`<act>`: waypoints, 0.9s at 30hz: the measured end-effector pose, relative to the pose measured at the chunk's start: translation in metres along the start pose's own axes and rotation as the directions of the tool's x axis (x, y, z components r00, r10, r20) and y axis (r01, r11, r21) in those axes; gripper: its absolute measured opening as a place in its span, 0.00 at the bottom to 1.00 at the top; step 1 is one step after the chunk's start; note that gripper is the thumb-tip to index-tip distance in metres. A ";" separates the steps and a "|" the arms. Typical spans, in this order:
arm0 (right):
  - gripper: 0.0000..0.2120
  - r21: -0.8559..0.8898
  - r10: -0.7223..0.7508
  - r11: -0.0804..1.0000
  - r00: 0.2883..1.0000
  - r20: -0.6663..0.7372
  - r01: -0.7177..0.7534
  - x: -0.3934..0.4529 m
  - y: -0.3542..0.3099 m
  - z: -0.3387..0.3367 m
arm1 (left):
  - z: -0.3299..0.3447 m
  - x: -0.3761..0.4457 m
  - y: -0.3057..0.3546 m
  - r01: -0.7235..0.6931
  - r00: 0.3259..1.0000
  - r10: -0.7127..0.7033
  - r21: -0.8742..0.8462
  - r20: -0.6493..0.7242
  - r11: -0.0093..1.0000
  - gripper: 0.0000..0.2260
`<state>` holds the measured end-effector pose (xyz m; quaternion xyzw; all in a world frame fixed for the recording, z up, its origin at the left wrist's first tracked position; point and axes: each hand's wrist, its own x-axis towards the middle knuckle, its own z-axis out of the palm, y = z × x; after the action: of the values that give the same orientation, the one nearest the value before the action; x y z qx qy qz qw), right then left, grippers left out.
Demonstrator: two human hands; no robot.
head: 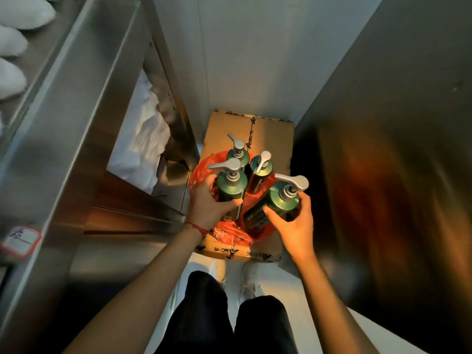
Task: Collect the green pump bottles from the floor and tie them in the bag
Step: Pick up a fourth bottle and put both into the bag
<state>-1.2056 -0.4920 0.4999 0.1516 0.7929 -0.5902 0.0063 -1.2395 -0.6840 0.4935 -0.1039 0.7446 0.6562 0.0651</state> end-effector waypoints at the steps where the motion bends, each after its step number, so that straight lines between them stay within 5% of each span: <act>1: 0.30 -0.001 0.001 1.000 1.000 -0.001 -0.001 0.002 0.004 0.002 | 0.002 0.002 -0.004 0.007 1.000 -0.007 0.016 -0.005 1.000 0.28; 27: 0.31 -0.092 0.003 0.996 0.996 0.094 0.005 0.033 0.070 0.032 | 0.025 0.021 -0.054 -0.088 0.995 0.081 0.167 0.051 0.982 0.28</act>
<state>-1.2251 -0.4967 0.4185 0.1229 0.8181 -0.5596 0.0502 -1.2483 -0.6671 0.4336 -0.0521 0.7998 0.5948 0.0620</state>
